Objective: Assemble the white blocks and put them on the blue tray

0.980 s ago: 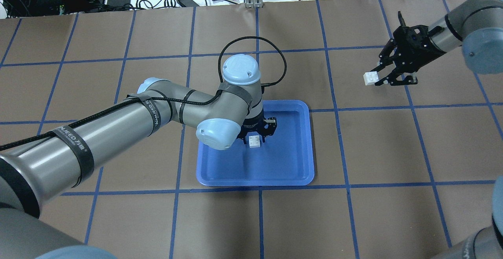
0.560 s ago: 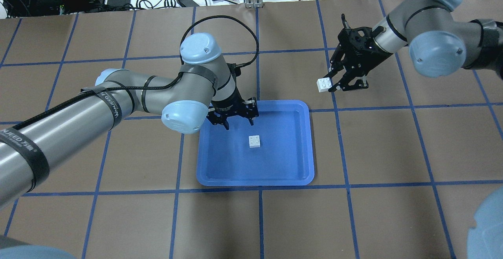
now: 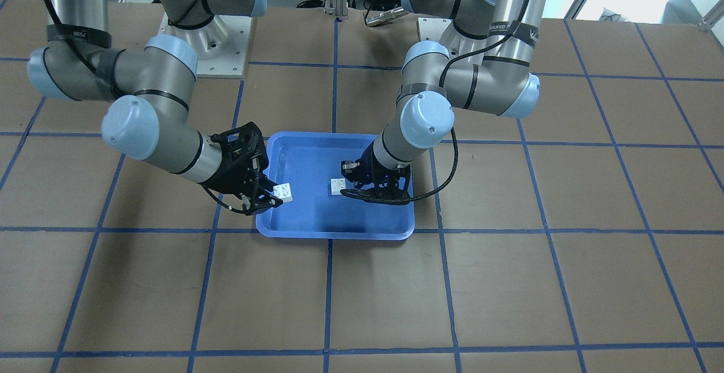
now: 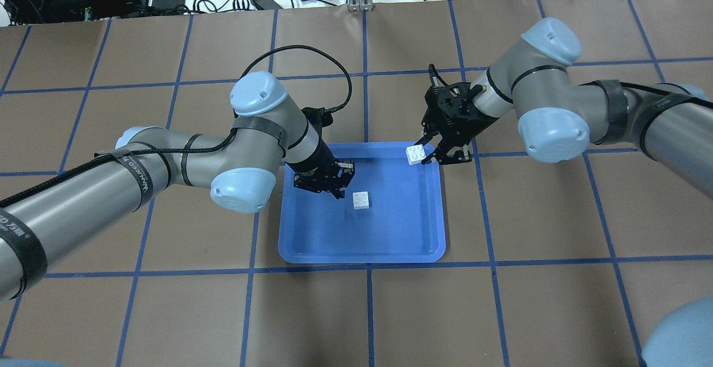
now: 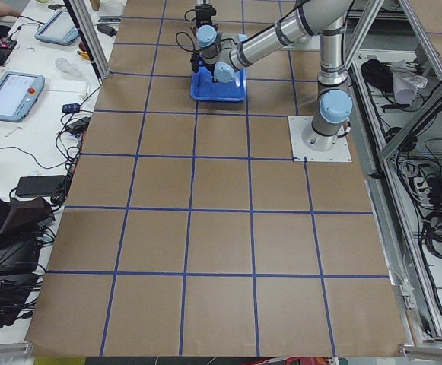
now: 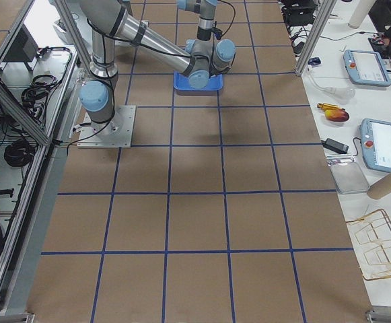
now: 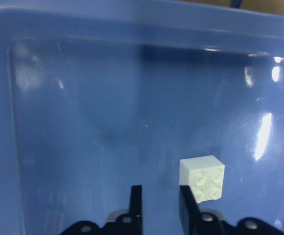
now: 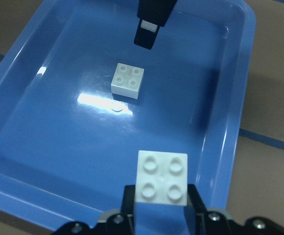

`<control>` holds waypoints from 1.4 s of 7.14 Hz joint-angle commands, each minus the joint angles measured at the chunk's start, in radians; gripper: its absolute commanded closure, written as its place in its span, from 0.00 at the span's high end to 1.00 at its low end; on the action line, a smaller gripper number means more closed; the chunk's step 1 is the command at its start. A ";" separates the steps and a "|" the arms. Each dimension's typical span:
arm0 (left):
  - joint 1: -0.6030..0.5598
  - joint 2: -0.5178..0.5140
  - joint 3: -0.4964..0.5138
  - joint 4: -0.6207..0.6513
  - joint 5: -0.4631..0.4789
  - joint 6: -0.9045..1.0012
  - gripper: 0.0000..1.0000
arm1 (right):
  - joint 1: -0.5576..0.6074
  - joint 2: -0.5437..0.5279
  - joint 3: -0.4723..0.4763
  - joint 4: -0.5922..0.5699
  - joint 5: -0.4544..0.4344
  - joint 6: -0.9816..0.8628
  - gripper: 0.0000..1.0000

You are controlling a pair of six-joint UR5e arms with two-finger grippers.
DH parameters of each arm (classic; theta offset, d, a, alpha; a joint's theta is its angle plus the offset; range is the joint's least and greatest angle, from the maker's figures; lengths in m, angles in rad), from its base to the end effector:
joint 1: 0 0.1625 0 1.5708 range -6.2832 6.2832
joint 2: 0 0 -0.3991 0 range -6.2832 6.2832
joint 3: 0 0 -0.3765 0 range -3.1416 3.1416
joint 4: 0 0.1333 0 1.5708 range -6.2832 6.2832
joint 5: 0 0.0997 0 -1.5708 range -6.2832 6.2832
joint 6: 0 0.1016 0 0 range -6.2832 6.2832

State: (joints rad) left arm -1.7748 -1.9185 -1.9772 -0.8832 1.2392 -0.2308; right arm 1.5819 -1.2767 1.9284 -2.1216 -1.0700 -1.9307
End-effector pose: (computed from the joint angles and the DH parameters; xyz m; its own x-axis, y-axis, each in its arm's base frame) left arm -0.2649 -0.4594 0.1775 -0.9519 -0.0577 0.3010 -0.0160 0.9902 0.1390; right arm 0.1877 -0.5032 0.2174 0.3194 -0.9447 0.0740 -0.8176 -0.3142 -0.4825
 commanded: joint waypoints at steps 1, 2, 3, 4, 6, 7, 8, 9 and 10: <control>0.002 -0.008 -0.017 0.027 -0.012 0.002 0.00 | 0.065 0.005 0.047 -0.058 -0.060 0.010 0.00; 0.000 -0.017 -0.019 0.026 -0.014 -0.002 0.00 | 0.090 0.010 0.081 -0.139 -0.056 0.022 0.00; -0.003 -0.020 -0.019 0.026 -0.014 -0.010 0.00 | 0.099 0.013 0.125 -0.187 -0.057 0.024 0.00; -0.003 -0.020 -0.019 0.027 -0.014 -0.007 0.00 | 0.104 0.014 0.156 -0.255 -0.062 0.033 0.00; -0.005 -0.024 -0.019 0.026 -0.015 -0.018 0.00 | 0.107 0.025 0.164 -0.270 -0.067 0.106 0.00; -0.005 -0.025 -0.019 0.026 -0.014 -0.022 0.00 | 0.109 0.029 0.162 -0.271 -0.055 0.128 0.00; -0.005 -0.024 -0.020 0.023 -0.012 -0.019 0.00 | 0.110 0.033 0.159 -0.291 -0.054 0.203 0.00; -0.006 -0.027 -0.014 0.027 -0.014 -0.033 0.00 | 0.110 0.040 0.158 -0.299 -0.053 0.220 0.00; -0.008 -0.027 -0.015 0.026 -0.014 -0.042 0.00 | 0.116 0.043 0.158 -0.310 -0.053 0.222 0.00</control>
State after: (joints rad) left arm -1.7810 -1.9441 -1.9934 -0.8576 1.2260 -0.2613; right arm 1.6931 -1.2389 2.0871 -2.4177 -1.1239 -1.7270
